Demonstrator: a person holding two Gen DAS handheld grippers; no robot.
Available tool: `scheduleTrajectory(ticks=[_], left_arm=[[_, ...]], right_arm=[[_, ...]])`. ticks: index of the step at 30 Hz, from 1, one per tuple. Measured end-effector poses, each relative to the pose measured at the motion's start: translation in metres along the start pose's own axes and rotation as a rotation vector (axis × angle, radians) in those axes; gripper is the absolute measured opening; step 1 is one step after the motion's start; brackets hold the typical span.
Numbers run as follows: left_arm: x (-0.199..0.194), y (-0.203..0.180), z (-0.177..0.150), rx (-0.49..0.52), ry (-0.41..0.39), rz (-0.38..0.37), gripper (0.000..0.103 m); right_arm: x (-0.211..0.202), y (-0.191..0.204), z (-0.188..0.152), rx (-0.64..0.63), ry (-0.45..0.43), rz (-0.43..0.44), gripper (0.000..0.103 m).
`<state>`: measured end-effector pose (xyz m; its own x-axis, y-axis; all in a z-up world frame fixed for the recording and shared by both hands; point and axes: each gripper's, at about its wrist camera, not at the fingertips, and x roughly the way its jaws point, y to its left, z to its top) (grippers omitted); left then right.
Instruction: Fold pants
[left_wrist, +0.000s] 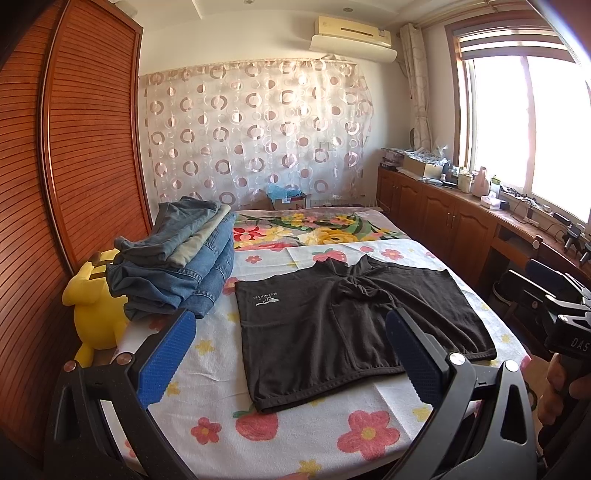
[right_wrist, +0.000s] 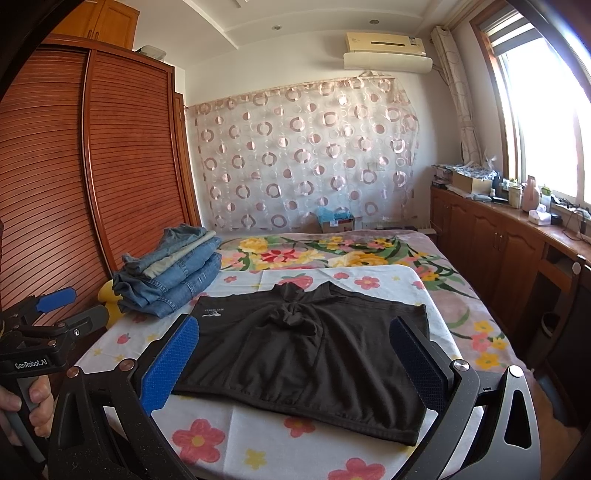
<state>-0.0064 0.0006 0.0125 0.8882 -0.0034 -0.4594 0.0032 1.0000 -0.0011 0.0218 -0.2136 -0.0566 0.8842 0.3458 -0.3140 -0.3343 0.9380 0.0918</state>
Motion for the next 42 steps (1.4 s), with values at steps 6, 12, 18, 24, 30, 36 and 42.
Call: scheduleTrajectory(ticks=[6, 12, 18, 24, 30, 36, 42], left_arm=[[0.001, 0.000, -0.002, 0.000, -0.001, 0.001, 0.103], [0.000, -0.001, 0.000, 0.001, -0.002, 0.001, 0.103], [0.001, 0.000, -0.002, 0.000, -0.003, 0.000, 0.103], [0.003, -0.004, -0.002, 0.000, 0.003, -0.005, 0.103], [0.004, -0.021, 0.007, 0.004, 0.024, -0.015, 0.103], [0.030, -0.022, -0.001, 0.004, 0.037, -0.012, 0.103], [0.064, -0.021, -0.012, 0.024, 0.085, -0.032, 0.103]], right_arm=[[0.000, 0.000, 0.000, 0.000, 0.000, 0.000, 0.103], [0.000, 0.000, 0.000, 0.001, 0.000, 0.000, 0.103], [0.000, -0.001, 0.000, 0.002, -0.001, 0.000, 0.103], [0.000, -0.001, 0.000, -0.002, 0.001, -0.001, 0.103], [0.002, -0.002, 0.000, 0.003, 0.007, 0.000, 0.103], [0.012, -0.010, -0.002, -0.003, 0.012, -0.012, 0.103], [0.027, -0.019, -0.004, -0.012, 0.019, -0.035, 0.103]])
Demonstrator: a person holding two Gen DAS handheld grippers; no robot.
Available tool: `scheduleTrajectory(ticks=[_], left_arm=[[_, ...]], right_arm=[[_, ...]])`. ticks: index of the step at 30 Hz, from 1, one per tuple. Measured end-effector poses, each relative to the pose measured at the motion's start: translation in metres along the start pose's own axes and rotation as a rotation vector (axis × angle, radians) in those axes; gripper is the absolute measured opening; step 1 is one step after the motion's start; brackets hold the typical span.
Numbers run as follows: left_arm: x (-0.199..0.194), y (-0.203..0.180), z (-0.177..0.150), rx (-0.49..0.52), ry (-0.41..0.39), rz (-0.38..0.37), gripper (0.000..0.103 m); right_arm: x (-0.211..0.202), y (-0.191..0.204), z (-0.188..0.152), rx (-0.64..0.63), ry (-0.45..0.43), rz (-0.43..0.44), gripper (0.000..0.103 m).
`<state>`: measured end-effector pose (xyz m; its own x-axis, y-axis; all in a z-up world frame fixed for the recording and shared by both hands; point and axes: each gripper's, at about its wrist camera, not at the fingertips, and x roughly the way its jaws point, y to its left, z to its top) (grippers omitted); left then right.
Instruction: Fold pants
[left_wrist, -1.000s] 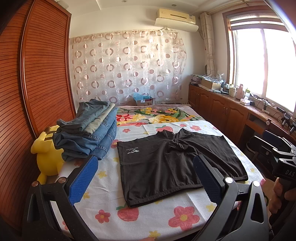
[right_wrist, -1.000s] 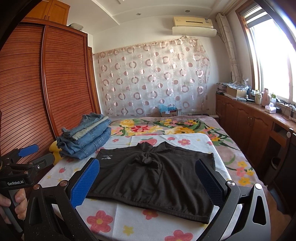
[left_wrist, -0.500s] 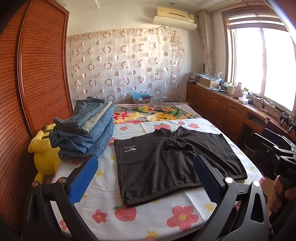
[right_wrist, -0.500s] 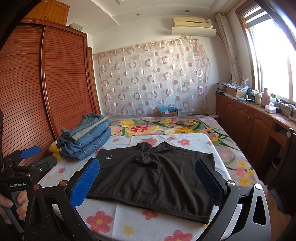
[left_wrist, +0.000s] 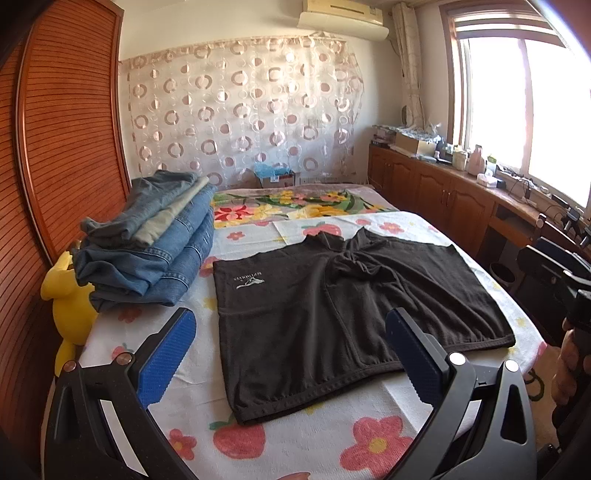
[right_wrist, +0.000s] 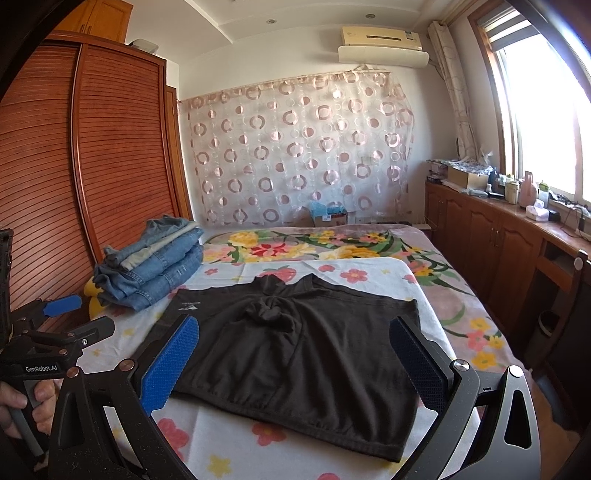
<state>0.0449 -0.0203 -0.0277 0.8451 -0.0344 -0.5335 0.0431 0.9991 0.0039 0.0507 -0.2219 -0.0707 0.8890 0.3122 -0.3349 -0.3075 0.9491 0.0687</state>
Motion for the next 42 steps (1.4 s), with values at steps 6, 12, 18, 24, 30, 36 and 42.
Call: scheduleTrajectory(ticks=[6, 12, 18, 24, 30, 36, 42], left_arm=[[0.023, 0.003, -0.002, 0.003, 0.030, -0.049, 0.103], [0.042, 0.002, 0.001, 0.025, 0.053, -0.083, 0.103], [0.057, -0.001, 0.006, 0.056, 0.072, -0.128, 0.103], [0.071, -0.003, 0.006, 0.080, 0.109, -0.149, 0.103], [0.079, -0.002, 0.001, 0.091, 0.132, -0.164, 0.103], [0.094, 0.001, -0.004, 0.087, 0.184, -0.186, 0.103], [0.104, 0.005, -0.012, 0.081, 0.234, -0.192, 0.103]], right_arm=[[0.015, -0.009, 0.000, -0.015, 0.007, -0.037, 0.102], [0.031, -0.012, 0.005, -0.045, 0.044, -0.068, 0.102], [0.055, -0.020, 0.016, -0.082, 0.108, -0.110, 0.100], [0.091, -0.032, 0.034, -0.056, 0.216, -0.127, 0.090], [0.126, -0.046, 0.059, -0.009, 0.343, -0.136, 0.066], [0.152, -0.058, 0.084, 0.045, 0.466, -0.097, 0.047], [0.164, -0.065, 0.104, 0.052, 0.503, -0.086, 0.039]])
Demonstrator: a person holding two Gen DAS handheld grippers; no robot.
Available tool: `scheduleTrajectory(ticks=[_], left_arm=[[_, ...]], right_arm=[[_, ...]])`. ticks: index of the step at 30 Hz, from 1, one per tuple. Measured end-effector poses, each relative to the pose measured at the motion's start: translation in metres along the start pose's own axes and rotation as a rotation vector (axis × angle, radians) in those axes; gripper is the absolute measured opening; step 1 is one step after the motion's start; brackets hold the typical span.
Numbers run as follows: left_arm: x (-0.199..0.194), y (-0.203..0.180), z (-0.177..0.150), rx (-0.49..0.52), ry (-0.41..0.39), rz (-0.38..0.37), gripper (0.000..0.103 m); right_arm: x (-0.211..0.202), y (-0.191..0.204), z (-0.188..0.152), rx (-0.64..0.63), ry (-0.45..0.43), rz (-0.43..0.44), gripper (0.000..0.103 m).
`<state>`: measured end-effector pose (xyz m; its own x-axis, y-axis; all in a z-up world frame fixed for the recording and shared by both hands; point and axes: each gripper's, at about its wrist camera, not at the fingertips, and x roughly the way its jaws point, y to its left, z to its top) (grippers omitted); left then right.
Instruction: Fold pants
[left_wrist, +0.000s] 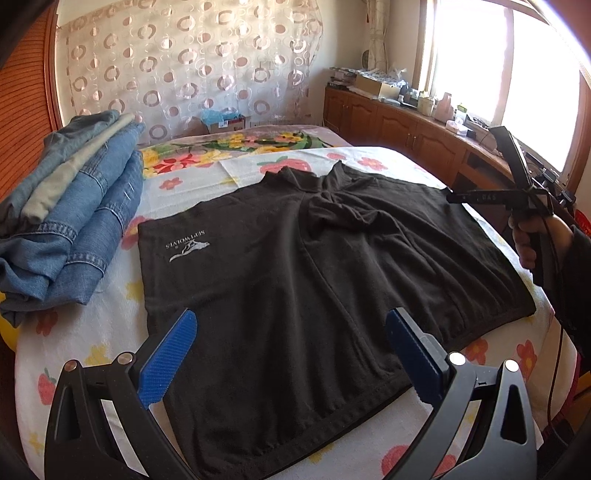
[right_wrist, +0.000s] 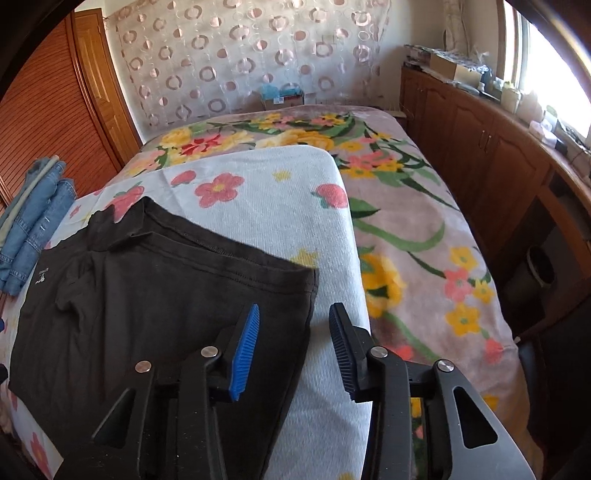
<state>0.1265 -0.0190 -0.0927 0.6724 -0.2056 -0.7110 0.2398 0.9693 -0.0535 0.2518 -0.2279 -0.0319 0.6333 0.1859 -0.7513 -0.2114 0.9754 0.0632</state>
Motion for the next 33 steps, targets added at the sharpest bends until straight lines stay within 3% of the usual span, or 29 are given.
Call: scheduleTrajectory(ticks=[4, 6, 8, 14, 20, 25, 27, 33], left_arm=[[0.003, 0.002, -0.005, -0.006, 0.014, 0.008, 0.103], [0.004, 0.005, -0.007, -0.009, 0.022, 0.009, 0.103], [0.006, 0.007, -0.008, -0.011, 0.031, 0.011, 0.103], [0.013, 0.010, -0.012, -0.013, 0.052, 0.016, 0.103], [0.015, 0.014, -0.016, -0.016, 0.065, 0.020, 0.103], [0.018, 0.015, -0.018, -0.025, 0.093, 0.023, 0.103], [0.021, 0.015, -0.019, -0.023, 0.114, 0.012, 0.103], [0.026, 0.006, -0.020, 0.024, 0.142, 0.057, 0.103]], right_arm=[[-0.007, 0.008, 0.006, -0.024, 0.004, -0.008, 0.027], [-0.011, 0.010, 0.007, -0.037, 0.008, -0.013, 0.012], [-0.014, 0.009, 0.006, -0.037, 0.001, -0.016, 0.006], [-0.020, -0.004, 0.009, -0.001, -0.060, -0.107, 0.003], [-0.018, 0.011, 0.000, -0.021, -0.020, -0.112, 0.003], [-0.034, 0.018, -0.004, -0.046, -0.057, -0.120, 0.012], [-0.045, 0.025, -0.013, -0.068, -0.075, -0.117, 0.022], [-0.085, 0.054, -0.068, -0.132, -0.123, 0.002, 0.044]])
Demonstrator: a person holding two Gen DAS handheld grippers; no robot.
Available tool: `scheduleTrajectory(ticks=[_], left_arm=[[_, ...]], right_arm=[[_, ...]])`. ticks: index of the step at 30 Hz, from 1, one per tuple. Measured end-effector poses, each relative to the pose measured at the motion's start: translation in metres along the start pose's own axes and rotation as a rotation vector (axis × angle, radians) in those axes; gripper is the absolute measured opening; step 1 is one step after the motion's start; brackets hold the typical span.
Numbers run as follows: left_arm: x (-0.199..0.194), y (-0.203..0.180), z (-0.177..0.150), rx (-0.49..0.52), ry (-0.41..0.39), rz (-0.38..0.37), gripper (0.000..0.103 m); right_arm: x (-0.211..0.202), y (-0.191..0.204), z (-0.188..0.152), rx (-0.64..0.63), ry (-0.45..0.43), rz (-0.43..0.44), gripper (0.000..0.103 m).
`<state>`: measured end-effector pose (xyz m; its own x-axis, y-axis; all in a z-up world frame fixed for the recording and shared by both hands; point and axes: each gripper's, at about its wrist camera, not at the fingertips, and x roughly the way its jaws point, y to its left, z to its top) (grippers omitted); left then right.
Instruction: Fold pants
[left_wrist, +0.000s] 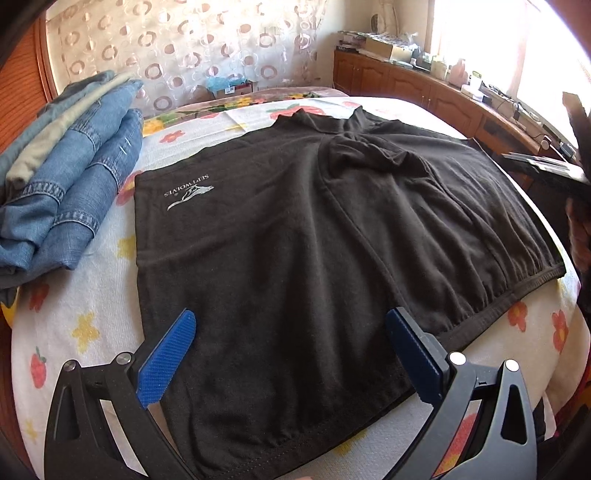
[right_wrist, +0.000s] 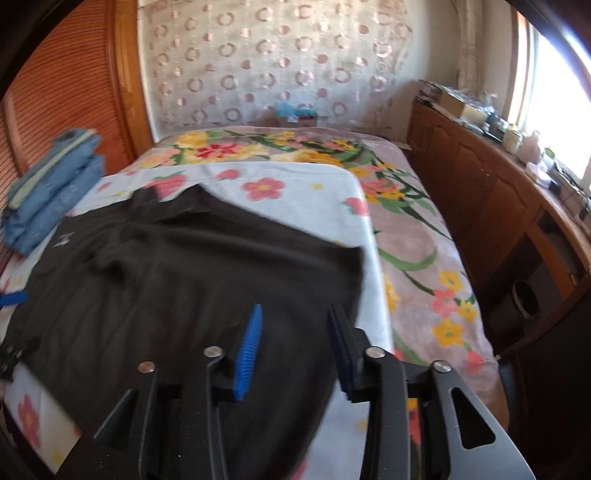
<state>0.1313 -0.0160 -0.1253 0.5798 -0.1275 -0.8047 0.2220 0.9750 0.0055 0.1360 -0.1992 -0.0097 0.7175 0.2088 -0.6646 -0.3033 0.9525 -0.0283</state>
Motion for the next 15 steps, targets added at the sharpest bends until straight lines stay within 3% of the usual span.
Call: scheduleTrajectory(ticks=[3, 6, 10, 15], left_arm=[[0.000, 0.001, 0.000, 0.000, -0.001, -0.003, 0.103], [-0.001, 0.001, -0.001, -0.005, -0.005, 0.000, 0.103], [-0.001, 0.001, -0.003, -0.017, -0.015, 0.011, 0.103], [-0.002, 0.001, -0.002, -0.016, -0.012, 0.009, 0.103]], right_arm=[[-0.018, 0.007, -0.028, -0.003, -0.002, 0.049, 0.053], [-0.029, 0.007, -0.053, 0.008, -0.004, 0.064, 0.055], [-0.038, -0.002, -0.076, 0.013, 0.031, -0.023, 0.056], [-0.054, -0.029, -0.095, 0.085, 0.018, 0.006, 0.056]])
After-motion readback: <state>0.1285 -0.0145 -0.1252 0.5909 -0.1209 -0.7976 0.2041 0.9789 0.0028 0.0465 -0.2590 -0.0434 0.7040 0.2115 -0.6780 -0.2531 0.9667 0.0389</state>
